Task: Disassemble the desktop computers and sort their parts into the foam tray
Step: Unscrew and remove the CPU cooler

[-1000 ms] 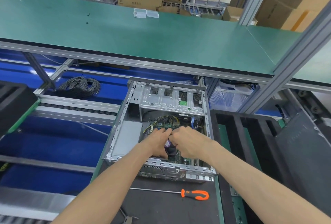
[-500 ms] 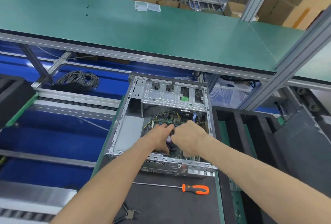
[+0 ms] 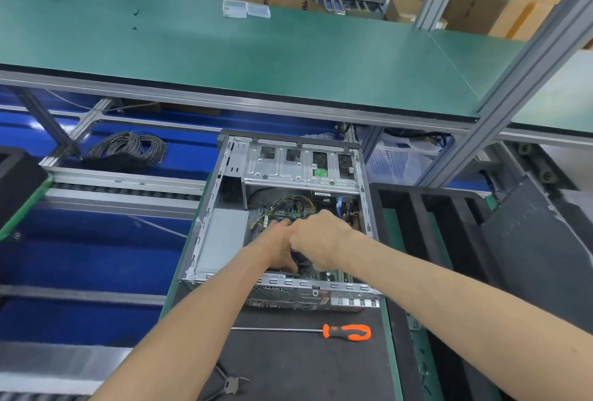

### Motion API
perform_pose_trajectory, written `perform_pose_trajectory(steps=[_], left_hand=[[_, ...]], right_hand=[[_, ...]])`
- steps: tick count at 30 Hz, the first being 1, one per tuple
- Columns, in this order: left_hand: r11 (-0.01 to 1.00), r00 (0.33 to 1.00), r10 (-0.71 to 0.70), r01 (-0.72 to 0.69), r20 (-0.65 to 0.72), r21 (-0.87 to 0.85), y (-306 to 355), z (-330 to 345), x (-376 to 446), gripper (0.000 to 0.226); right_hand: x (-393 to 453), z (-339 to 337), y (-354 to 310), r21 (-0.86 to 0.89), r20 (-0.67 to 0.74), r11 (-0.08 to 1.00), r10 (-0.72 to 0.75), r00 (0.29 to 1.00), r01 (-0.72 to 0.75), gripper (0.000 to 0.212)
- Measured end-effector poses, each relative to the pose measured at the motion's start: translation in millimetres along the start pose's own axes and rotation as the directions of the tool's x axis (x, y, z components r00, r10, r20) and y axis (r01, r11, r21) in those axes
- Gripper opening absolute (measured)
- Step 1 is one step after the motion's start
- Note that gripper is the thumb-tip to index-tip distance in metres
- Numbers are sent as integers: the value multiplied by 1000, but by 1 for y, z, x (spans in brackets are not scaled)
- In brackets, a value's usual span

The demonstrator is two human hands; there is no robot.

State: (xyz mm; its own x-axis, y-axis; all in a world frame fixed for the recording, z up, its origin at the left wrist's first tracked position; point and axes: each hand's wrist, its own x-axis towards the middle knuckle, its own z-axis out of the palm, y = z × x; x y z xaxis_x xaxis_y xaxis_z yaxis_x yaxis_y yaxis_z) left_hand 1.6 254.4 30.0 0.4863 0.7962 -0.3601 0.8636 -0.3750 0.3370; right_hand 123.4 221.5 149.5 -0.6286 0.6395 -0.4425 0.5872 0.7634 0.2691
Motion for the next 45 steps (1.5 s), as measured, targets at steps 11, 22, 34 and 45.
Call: perform_pose_trajectory(steps=[11, 22, 34, 45], left_hand=[[998, 999, -11, 8, -52, -59, 0, 1, -1, 87], [998, 998, -32, 29, -56, -52, 1, -2, -5, 84], [998, 998, -42, 41, -43, -37, 0, -1, -4, 83], [999, 999, -16, 15, -31, -32, 0, -1, -2, 81]], right_hand=[[-8, -1, 12, 105, 206, 978, 157, 966, -182, 11], [-9, 1, 30, 347, 413, 871, 192, 890, -349, 22], [-11, 2, 22, 318, 340, 890, 216, 915, -328, 24], [-14, 6, 4, 119, -30, 991, 62, 998, -58, 20]])
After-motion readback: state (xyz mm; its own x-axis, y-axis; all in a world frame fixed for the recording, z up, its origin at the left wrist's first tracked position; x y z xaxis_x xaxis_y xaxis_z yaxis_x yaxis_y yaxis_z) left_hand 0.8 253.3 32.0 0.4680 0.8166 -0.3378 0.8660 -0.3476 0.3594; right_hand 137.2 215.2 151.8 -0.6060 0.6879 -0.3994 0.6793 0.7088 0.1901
